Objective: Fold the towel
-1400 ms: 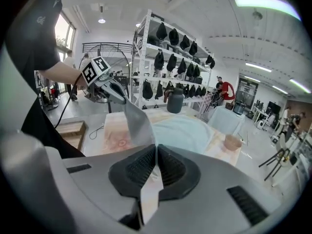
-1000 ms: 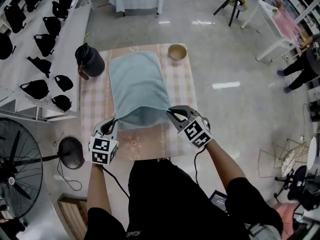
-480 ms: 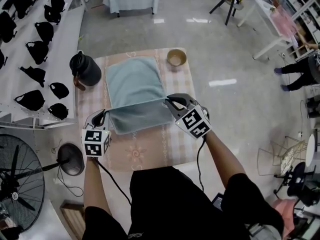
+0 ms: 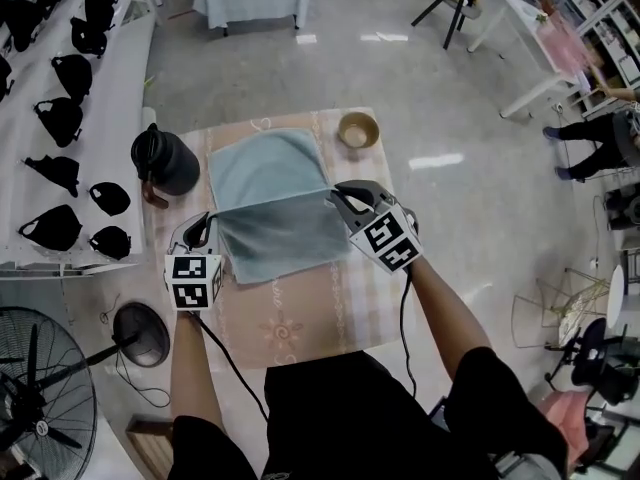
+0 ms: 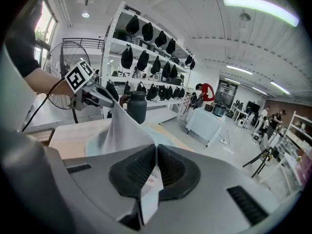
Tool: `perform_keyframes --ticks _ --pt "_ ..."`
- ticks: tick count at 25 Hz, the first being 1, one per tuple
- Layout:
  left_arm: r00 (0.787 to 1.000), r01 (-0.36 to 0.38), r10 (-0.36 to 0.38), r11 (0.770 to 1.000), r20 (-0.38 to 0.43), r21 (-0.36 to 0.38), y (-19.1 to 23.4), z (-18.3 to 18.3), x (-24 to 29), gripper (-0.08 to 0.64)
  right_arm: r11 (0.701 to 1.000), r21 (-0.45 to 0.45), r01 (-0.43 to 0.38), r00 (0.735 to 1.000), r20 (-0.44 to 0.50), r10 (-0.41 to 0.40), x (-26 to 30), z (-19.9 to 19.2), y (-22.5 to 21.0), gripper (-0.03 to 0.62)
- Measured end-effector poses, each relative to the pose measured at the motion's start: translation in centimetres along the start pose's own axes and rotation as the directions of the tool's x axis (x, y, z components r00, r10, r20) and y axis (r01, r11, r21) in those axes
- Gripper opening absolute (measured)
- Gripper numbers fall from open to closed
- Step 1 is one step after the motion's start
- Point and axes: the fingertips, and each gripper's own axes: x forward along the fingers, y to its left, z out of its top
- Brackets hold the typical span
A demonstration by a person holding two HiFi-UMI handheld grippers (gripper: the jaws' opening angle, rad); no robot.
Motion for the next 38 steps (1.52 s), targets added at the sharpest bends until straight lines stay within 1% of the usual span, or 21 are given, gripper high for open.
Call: perform_keyframes --ticks 4,8,13,15,19,25,33,38 --pt "1.0 0.003 -0.003 1.0 0.006 -0.005 1.8 0.8 2.4 0.014 1.0 0.01 0.025 1.0 -0.015 -0.025 2.2 0.3 -1.4 0.018" --pt "1.0 0.009 -0.009 1.0 0.0 0.0 3.4 1.3 4.7 0.014 0.999 0.001 0.049 0.999 -0.024 -0.049 4.3 0.8 -2.8 0.018" --pt "1.0 -0.002 0.002 1.0 -0.011 0.009 4.3 1.8 6.7 0.014 0.998 0.01 0.063 0.997 -0.036 -0.063 6.2 0.6 -4.5 0.018" --pt "1.0 -0.012 0.012 1.0 -0.011 0.008 4.7 2.1 7.6 0.014 0.998 0.012 0.066 0.997 -0.035 -0.065 7.1 0.5 -5.2 0.018" --pt "0.999 -0.04 0.04 0.999 -0.016 -0.017 5.5 2.7 9.6 0.014 0.998 0.014 0.065 0.997 -0.033 -0.065 9.0 0.1 -6.8 0.018" --pt "0.996 -0.085 0.082 0.995 -0.046 -0.05 6.5 1.9 12.2 0.014 0.998 0.007 0.059 0.997 -0.05 -0.059 12.0 -0.7 -8.5 0.018" --pt "0.987 -0.135 0.129 0.99 -0.1 -0.052 8.0 0.9 15.3 0.014 0.999 0.005 0.035 0.996 -0.079 -0.035 16.2 -1.0 -10.5 0.02" --pt "0.98 -0.165 0.161 0.986 -0.12 -0.027 8.8 0.1 17.4 0.014 1.0 0.001 0.029 0.994 -0.104 -0.029 18.9 -1.7 -11.4 0.02"
